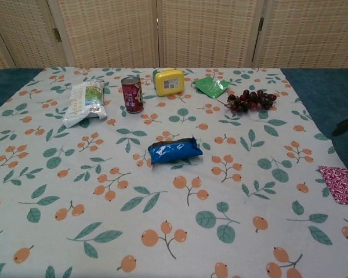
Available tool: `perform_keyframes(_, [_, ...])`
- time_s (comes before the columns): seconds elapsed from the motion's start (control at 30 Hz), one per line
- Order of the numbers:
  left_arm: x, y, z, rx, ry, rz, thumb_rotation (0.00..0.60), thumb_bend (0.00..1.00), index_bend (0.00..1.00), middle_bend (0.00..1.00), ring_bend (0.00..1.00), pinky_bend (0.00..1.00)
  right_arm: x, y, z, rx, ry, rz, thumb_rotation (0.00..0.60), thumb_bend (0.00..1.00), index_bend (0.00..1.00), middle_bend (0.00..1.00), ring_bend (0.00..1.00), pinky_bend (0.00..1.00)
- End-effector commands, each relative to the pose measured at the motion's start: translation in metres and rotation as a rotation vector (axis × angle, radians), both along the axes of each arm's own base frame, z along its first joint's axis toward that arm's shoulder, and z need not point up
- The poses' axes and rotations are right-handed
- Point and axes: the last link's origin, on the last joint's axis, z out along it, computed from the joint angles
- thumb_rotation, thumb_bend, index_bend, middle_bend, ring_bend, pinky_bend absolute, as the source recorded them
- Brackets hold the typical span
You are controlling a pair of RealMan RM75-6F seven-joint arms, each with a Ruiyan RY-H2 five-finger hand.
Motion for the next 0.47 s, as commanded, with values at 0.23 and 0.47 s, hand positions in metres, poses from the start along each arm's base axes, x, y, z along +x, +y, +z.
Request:
perform_keyframes(0.23, [0.007,0.007,0.003,0.035,0.002,-0.031,0.600,0.22,0.19,0.04,0.08,0.00,0.019,0.033,0.068,-0.268,0.062,0.119,0.600,0.19,0.18,0.13,0.00,0.00])
perform_keyframes(0.47, [0.015,0.008,0.001,0.036,-0.002,-0.049,0.600,0.23,0.19,0.04,0.08,0.00,0.013,0.060,0.083,-0.301,0.053,0.087,0.600,0.19,0.18,0.13,0.00,0.00])
